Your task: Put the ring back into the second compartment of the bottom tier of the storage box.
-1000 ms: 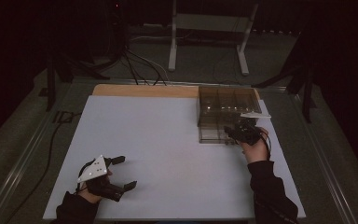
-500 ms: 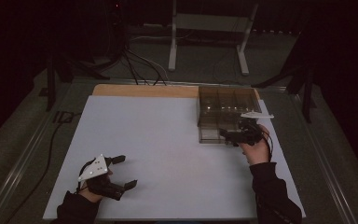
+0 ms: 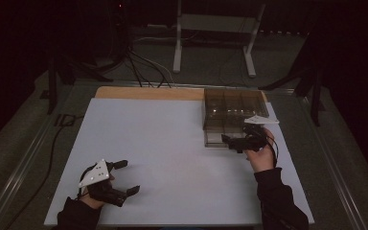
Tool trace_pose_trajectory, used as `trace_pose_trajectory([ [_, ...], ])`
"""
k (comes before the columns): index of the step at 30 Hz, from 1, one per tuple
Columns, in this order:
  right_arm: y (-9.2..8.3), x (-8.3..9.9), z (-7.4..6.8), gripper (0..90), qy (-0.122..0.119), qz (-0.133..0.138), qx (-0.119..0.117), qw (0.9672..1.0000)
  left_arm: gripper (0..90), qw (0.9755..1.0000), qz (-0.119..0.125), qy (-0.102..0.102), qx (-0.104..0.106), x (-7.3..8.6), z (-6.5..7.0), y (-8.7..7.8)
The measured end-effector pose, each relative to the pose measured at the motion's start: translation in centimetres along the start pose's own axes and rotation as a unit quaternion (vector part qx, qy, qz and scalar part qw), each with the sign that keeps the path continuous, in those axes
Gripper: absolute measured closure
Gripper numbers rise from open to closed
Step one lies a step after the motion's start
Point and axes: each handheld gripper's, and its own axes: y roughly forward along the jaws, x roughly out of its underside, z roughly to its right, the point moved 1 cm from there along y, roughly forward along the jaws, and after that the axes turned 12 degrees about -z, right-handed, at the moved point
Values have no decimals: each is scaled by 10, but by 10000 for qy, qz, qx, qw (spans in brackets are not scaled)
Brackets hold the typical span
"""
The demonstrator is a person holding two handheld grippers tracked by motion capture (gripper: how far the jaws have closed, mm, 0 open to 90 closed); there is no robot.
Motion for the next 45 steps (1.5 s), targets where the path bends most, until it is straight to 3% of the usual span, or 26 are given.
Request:
trace_pose_trajectory([
  [4, -4, 2, -5, 0, 24, 100, -216, 9997, 6, 10000, 4, -18, 2, 1, -1, -1],
  [19, -11, 24, -22, 0, -217, 216, -397, 9987, 6, 10000, -12, -13, 5, 1, -1, 0],
  [25, -11, 37, -25, 0, -348, 183, -604, 9974, 6, 10000, -23, -11, 6, 1, -1, 0],
  [33, -12, 53, -25, 0, -495, 170, -650, 9965, 6, 10000, -12, -27, 21, 1, -1, 0],
  [39, -13, 63, -26, 0, -604, 136, -554, 9965, 6, 10000, -11, -23, 15, 1, -1, 0],
  [45, -18, 75, -25, 0, -617, 171, -710, 9954, 6, 10000, -18, -10, 12, 1, -1, 0],
])
